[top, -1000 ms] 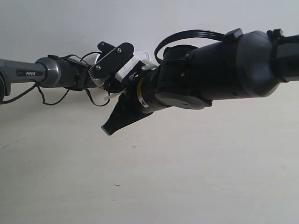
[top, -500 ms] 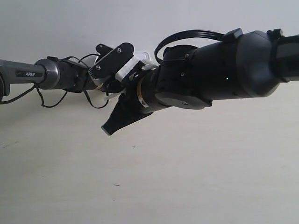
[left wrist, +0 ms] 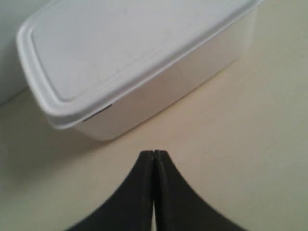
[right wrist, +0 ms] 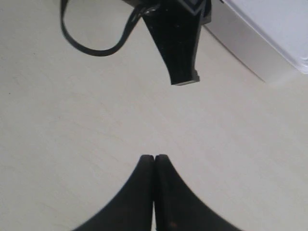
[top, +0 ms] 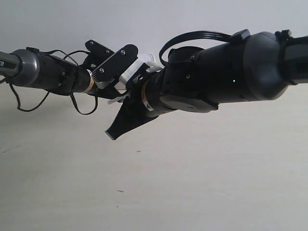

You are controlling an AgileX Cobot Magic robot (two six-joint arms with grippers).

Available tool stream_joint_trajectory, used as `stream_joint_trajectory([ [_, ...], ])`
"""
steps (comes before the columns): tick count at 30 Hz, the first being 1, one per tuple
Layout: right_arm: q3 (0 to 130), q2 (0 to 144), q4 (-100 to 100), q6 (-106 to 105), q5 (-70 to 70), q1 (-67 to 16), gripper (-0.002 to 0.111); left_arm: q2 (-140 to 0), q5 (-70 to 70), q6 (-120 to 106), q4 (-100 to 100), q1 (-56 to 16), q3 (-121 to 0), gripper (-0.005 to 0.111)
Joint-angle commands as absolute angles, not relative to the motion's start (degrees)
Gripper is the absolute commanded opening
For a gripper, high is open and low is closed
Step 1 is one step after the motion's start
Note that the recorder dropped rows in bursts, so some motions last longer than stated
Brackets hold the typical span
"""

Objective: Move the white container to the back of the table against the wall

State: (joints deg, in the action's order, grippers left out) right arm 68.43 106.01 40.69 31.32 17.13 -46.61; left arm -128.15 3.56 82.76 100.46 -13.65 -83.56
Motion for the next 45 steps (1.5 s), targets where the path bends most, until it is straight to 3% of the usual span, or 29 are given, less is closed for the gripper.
stream_joint_trajectory([
  [1, 67.0, 104.8, 41.4, 31.2, 15.5, -46.7, 0.0, -120.7, 9.9, 81.7, 99.9, -16.4, -75.5, 0.0],
  [10, 56.6, 93.7, 44.0, 37.3, 11.2, -46.7, 0.0, -105.7, 15.9, 86.7, 99.9, -22.5, -62.1, 0.0],
  [28, 33.1, 55.8, 43.6, 52.1, 0.8, -46.7, 0.0, -66.6, 19.4, 108.7, 99.9, -38.8, -35.8, 0.0],
  [45, 17.5, 30.7, 43.4, 53.0, -7.4, -46.7, 0.0, -48.8, 21.1, 114.9, 99.9, -40.2, -19.1, 0.0],
])
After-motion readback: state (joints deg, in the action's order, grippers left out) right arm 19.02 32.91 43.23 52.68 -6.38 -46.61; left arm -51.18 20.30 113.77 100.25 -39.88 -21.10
